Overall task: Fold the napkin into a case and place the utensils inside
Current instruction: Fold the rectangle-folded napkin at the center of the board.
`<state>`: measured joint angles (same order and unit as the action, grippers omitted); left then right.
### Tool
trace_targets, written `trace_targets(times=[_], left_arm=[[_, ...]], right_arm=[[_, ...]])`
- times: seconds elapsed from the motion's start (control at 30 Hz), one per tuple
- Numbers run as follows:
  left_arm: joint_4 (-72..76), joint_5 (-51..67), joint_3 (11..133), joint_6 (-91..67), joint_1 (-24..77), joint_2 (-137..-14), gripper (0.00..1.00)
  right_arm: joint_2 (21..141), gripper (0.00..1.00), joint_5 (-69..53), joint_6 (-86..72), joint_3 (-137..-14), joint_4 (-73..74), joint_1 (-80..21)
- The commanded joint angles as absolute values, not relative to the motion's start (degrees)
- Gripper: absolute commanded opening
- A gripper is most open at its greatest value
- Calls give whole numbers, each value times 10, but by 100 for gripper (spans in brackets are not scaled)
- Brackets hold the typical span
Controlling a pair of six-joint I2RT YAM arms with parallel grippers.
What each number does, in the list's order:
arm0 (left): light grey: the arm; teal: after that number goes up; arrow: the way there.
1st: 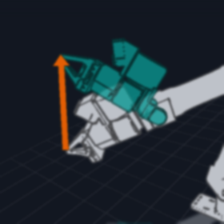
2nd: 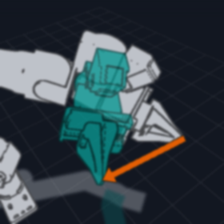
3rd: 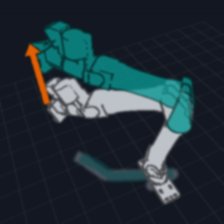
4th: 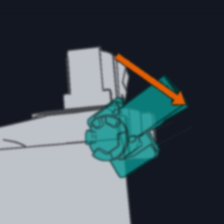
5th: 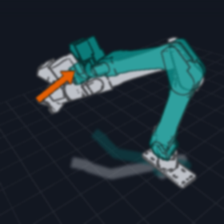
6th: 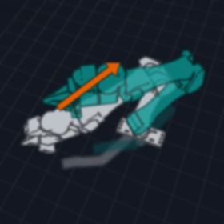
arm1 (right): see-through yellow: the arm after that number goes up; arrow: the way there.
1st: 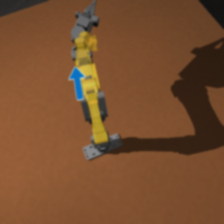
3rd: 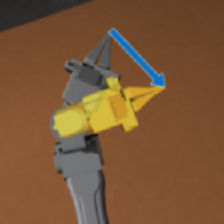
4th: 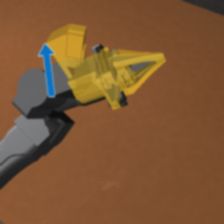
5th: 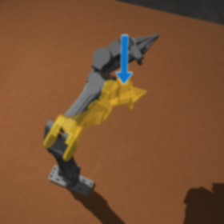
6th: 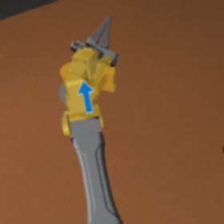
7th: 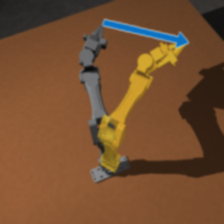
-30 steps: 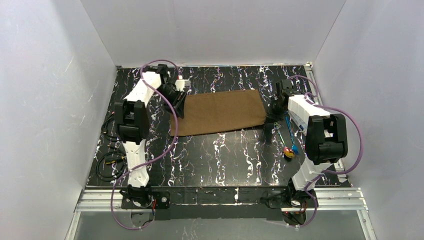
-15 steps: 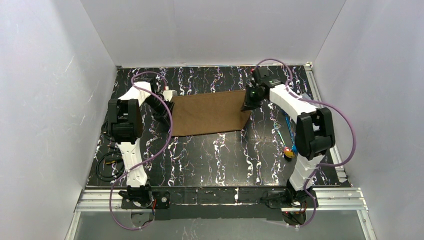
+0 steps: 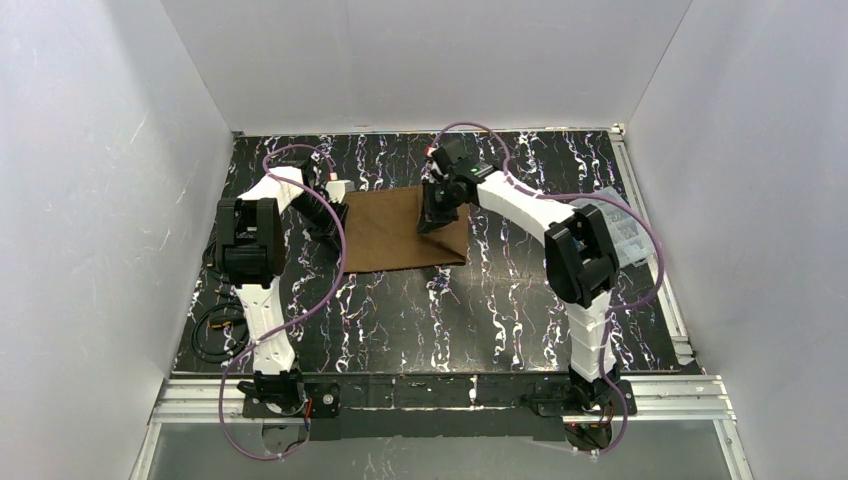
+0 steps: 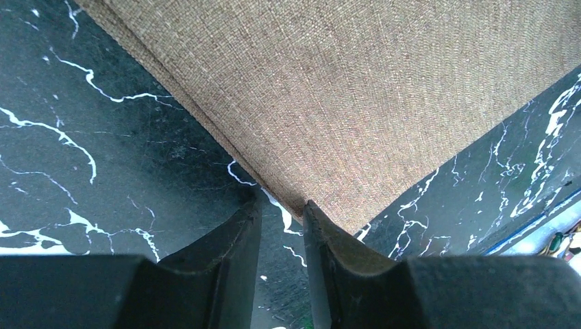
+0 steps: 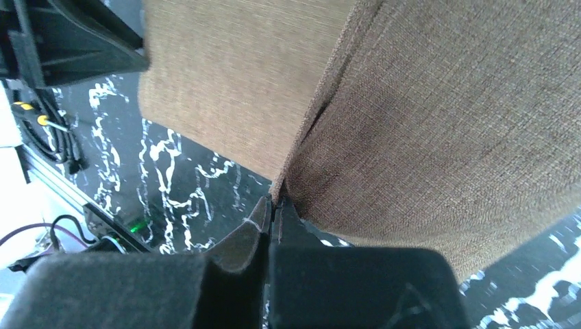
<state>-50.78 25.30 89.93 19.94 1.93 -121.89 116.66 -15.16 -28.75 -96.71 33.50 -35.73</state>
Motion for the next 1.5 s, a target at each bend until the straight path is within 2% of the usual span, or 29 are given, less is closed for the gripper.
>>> trace_targets(times=[0.0, 0.4, 0.8, 1.23, 1.47], left_arm=[[-503, 263, 880, 200, 21, -1213, 28], [-507, 276, 887, 190, 20, -1224, 26], [-512, 292, 887, 185, 16, -1225, 25], [-527, 323, 902, 169, 1, -1235, 24], [-537, 331, 911, 162, -19, -1236, 24]], right_arm=[[1201, 2, -186, -312, -1034, 310, -384], [1282, 2, -246, -369, -1127, 259, -419], [1310, 2, -312, -452, -1133, 111, -431], [1329, 1, -391, -510, -1043, -31, -443], [1342, 2, -405, -510, -1023, -44, -444]])
